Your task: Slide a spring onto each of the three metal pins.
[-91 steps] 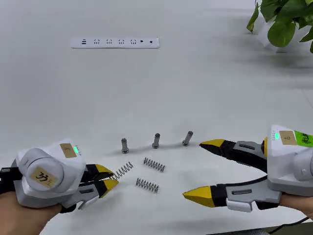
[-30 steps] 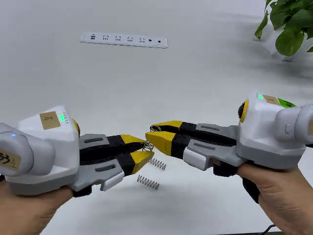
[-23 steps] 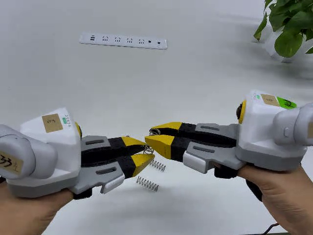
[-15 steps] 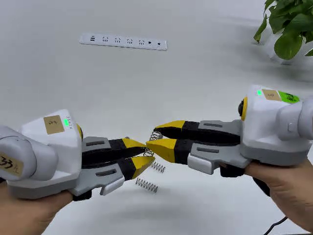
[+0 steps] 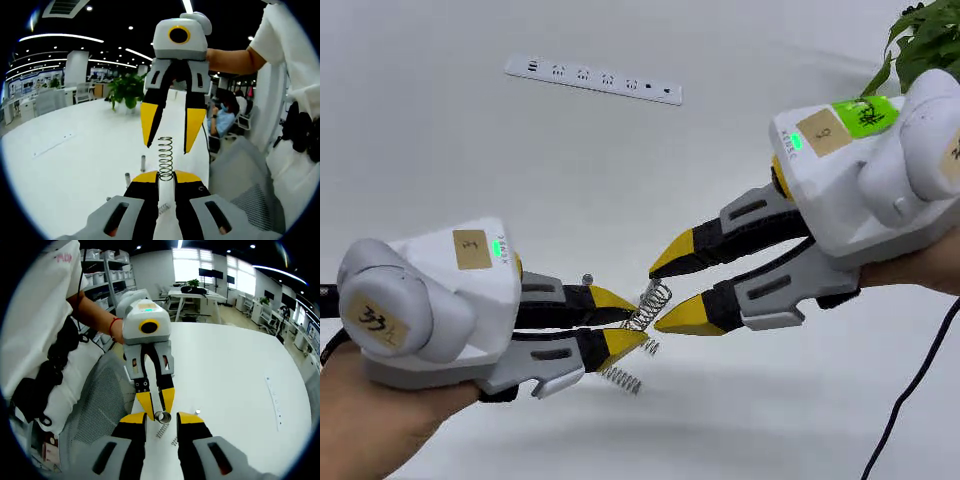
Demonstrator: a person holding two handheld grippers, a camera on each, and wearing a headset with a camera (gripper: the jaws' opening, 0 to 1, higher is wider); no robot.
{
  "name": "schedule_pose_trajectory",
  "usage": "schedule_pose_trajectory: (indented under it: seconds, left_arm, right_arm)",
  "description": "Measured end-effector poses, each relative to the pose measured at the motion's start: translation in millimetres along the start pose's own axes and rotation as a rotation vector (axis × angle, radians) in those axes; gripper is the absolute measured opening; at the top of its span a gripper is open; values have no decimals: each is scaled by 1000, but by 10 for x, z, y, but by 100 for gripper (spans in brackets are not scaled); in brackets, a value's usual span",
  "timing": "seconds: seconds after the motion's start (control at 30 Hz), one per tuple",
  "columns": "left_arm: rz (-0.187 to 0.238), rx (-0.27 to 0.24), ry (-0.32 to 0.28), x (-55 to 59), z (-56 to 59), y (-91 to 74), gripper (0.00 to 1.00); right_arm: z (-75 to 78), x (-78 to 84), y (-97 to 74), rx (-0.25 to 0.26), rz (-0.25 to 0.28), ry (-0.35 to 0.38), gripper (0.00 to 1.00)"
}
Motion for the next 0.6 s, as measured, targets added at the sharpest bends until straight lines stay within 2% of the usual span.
schedule_pose_trajectory:
  seconds: [0.13,0.37,0.6]
  left_arm:
    - [-15,5,15,19,10,16,11]
    - [-10,4,15,34,4,22,11]
    - [-3,-4,7,50,-35,-3,11]
  right_arm:
    - [-11,-12,65,-60,-61,-87,21]
    - [42,-5,109,-101,-105,-130,16]
    - [60,-30,130,-125,-115,-143,12]
Point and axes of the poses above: the centre of the closed fingertips' face, and the gripper's own axes: y roughly forward along the fingers, z roughly to its right, x roughly out of its underside, the point moved 7 cm from there along -y, roughly backward along the fingers, and after that the axes turned 10 degrees about x, right-handed, at the moved point
